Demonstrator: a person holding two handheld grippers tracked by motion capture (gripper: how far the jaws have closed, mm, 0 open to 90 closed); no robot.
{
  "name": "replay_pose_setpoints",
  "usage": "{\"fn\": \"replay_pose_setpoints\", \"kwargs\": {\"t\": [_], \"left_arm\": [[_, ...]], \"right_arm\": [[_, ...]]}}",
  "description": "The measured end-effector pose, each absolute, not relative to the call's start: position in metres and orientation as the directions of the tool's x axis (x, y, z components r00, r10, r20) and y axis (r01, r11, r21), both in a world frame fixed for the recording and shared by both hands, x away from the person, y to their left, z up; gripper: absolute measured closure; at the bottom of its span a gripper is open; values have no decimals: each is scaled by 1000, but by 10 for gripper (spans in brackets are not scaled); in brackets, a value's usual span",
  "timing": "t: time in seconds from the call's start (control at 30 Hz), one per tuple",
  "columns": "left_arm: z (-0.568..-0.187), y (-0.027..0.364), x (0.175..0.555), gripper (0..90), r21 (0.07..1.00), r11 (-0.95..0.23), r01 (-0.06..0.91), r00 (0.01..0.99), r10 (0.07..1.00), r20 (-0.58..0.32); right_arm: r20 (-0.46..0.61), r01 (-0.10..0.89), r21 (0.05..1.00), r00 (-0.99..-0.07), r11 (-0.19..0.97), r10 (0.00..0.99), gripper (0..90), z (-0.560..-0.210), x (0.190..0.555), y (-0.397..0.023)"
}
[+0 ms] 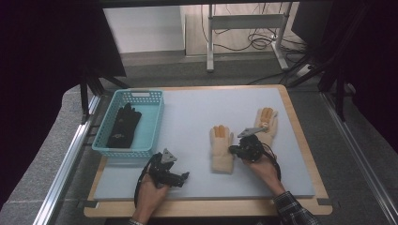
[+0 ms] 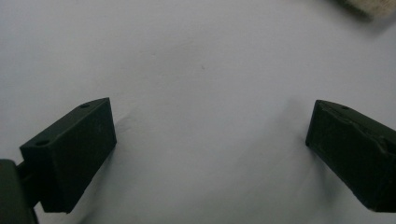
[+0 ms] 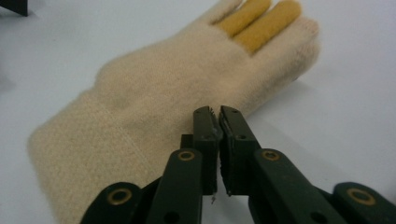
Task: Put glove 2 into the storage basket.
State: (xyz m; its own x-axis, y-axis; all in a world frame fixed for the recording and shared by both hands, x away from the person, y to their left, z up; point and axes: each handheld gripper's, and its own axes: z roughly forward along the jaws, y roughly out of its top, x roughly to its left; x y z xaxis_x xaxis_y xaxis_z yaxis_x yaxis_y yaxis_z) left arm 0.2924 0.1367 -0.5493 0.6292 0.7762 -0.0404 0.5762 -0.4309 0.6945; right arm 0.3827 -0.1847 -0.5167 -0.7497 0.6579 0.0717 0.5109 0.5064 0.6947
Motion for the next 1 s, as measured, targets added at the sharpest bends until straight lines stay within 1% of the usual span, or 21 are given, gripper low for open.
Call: {"fn": "replay_pose_setpoints", "kwargs": {"t": [0.13, 0.23, 0.4, 0.57, 0.7, 0.87, 1.0], "left_arm": [[-549, 137, 292, 18, 694, -431, 576, 629, 776, -41], [-549, 137, 292, 18, 695, -430, 576, 629, 776, -41], [-549, 137, 292, 18, 696, -428, 576, 628, 777, -42], [-549, 137, 293, 18, 695, -431, 576, 629, 776, -41], [-549, 137, 293, 18, 695, -431, 576, 629, 776, -41], [-549, 137, 293, 18, 695, -431, 576, 629, 776, -41], [-549, 137, 293, 18, 695, -431, 576, 629, 776, -41]], "right_arm": [[50, 509, 718, -717, 474, 695, 699, -510, 389, -196], [31, 508, 732, -690, 454, 723, 642, -504, 396, -209], [-5, 519, 743, -627, 422, 779, 561, -497, 410, -237], [-42, 535, 753, -543, 384, 838, 507, -492, 427, -268], [-55, 543, 757, -502, 363, 863, 459, -493, 438, -285], [-62, 541, 753, -507, 374, 859, 390, -503, 449, -294], [-76, 532, 749, -524, 395, 849, 368, -512, 454, -291]]}}
